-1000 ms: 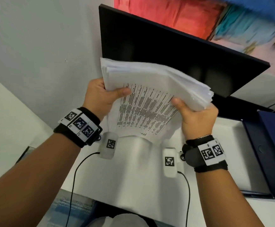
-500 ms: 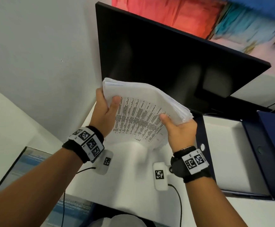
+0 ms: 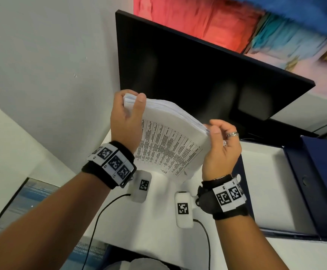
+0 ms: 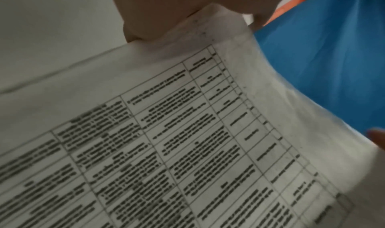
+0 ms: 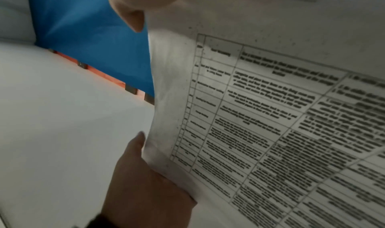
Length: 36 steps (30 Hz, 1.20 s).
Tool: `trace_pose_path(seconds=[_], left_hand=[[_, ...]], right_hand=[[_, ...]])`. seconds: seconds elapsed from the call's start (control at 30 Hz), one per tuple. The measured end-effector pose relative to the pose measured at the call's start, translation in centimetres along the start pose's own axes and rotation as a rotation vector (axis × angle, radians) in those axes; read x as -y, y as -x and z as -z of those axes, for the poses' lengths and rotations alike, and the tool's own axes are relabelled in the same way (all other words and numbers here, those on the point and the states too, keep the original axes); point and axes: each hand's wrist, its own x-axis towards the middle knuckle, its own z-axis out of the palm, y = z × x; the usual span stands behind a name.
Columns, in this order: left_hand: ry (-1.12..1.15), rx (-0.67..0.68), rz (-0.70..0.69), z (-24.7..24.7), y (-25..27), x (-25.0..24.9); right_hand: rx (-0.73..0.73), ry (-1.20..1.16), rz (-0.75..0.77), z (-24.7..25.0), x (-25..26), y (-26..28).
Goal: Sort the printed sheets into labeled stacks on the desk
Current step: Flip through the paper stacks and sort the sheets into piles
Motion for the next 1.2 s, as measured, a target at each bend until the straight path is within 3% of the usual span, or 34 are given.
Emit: trace_pose_path(seconds=[0.17, 0.27, 0.33, 0.43, 0.47, 0.53, 0.63, 0.7, 0.8, 0.9, 1.0, 1.1, 1.2], left_hand=[[-0.043, -0.034, 0.026, -0.5, -0.6, 0.0], [-0.056, -0.055, 0.053, -0.8, -0.8, -0.4], [-0.092, -0.058, 0.079, -0.8, -1.0, -0.5], [-0.122, 0.012, 0.119, -0.2, -1.5, -0.8], [-0.188, 0.037, 0.071, 0.3, -1.5, -1.1], [-0.508, 0.081, -0.174, 1.4, -1.5, -2.1], [-1.021, 0.332, -0.523, 2.2, -1.5, -4.9], [-1.129, 0.489, -0.551, 2.4, -1.9, -5.7], [-0.938, 0.573, -0.447, 4.1, -2.3, -4.9], [-0.812, 0.425, -0.316, 6.9, -1.8, -3.5], [-0.549, 0.284, -0.072, 9.1, -0.9, -2.7], [-0.4, 0.244, 0.075, 10.3, 0.1, -2.2], [-0.266, 0.276, 0.212, 10.6, 1.0, -2.0]], right_hand=[[-0.004, -0.075, -0.032, 0.3, 0.2, 0.4], [0.095, -0.087, -0.022, 0.8, -0.2, 0.7], [0.157, 0.0, -0.067, 1.2, -0.8, 0.9], [0.118, 0.159, -0.195, 1.1, -1.3, 0.6], [0.11, 0.169, -0.216, 1.0, -1.5, 0.2], [0.145, 0.216, -0.13, 0.7, -1.2, -0.9], [0.305, 0.432, 0.146, -0.5, 0.5, -2.3], [0.435, 0.512, 0.306, -2.0, 1.9, -2.6], [0.444, 0.525, 0.406, -3.6, 2.6, -2.2], [0.153, 0.668, 0.289, -2.1, -0.8, -1.4], [-0.084, 0.708, -0.021, 0.5, -4.4, -0.5], [-0.096, 0.348, -0.351, 1.8, -5.8, -0.5], [0.057, 0.14, -0.58, 2.6, -5.8, -1.2]])
